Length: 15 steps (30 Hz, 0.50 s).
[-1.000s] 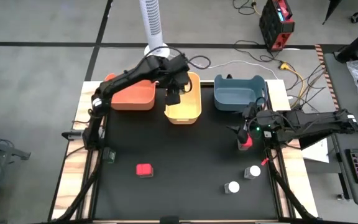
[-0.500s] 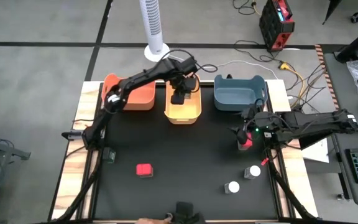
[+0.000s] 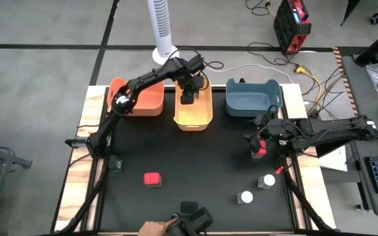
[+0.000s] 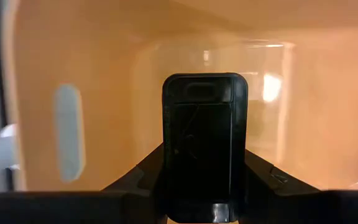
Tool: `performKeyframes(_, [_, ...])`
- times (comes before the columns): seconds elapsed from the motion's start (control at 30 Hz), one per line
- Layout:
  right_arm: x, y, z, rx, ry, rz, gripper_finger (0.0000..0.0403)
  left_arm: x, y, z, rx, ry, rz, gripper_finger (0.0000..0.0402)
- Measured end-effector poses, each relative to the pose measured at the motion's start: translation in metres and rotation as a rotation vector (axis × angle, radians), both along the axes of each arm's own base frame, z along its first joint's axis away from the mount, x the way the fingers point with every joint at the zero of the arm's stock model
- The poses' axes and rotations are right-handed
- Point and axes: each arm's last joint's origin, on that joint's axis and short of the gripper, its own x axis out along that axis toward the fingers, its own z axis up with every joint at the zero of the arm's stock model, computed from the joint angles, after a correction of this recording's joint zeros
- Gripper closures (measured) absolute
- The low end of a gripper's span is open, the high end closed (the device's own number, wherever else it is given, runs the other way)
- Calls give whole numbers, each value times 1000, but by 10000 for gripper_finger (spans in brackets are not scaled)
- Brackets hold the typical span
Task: Sort spices by type
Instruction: Put the right green spice can into the yellow bin
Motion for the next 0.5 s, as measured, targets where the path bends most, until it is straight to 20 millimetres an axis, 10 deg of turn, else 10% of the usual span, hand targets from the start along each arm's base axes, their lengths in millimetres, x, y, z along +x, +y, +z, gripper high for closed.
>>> performKeyframes(0.5, [0,0,-1,-1,3,0,60,-3,5,-10,-53,-10,1,294])
